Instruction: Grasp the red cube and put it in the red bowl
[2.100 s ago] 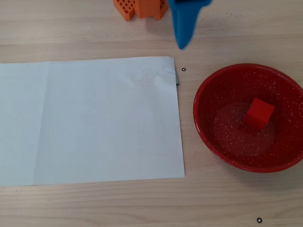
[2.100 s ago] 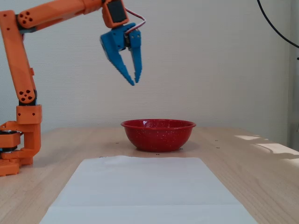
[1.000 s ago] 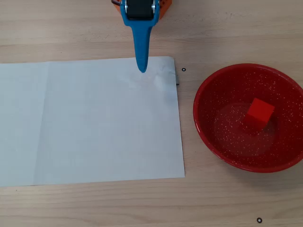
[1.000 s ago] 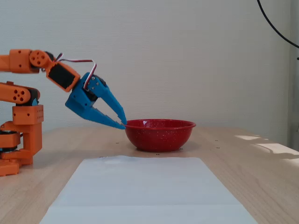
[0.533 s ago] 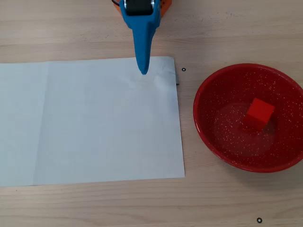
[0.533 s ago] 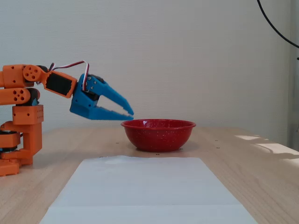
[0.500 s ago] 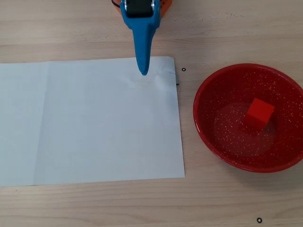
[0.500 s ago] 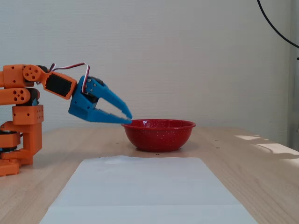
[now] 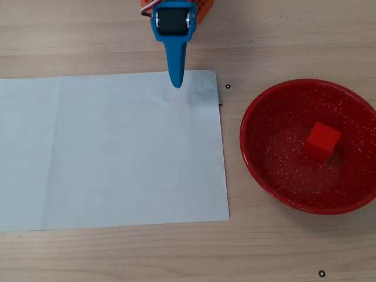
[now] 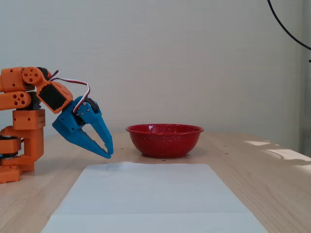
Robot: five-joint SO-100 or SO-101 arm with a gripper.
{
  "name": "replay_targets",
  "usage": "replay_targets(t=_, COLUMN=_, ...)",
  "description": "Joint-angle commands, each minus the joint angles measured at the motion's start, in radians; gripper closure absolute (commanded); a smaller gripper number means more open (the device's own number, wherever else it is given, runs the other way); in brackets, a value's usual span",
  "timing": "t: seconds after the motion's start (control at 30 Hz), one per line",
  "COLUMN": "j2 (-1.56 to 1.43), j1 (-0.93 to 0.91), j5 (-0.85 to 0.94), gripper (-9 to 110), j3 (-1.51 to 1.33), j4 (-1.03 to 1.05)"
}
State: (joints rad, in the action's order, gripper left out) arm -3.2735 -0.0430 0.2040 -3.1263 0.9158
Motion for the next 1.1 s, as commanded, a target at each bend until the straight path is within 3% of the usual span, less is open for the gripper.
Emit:
replay_targets(t=0.0, j2=-0.020, j1=0.023, j5=0.029, gripper=101, j3=-0.015, j4=-0.005)
replay_targets(t=1.07, j2=-0.018, j1=0.025, j5=0.049, gripper=101, j3=-0.015, j4=0.006)
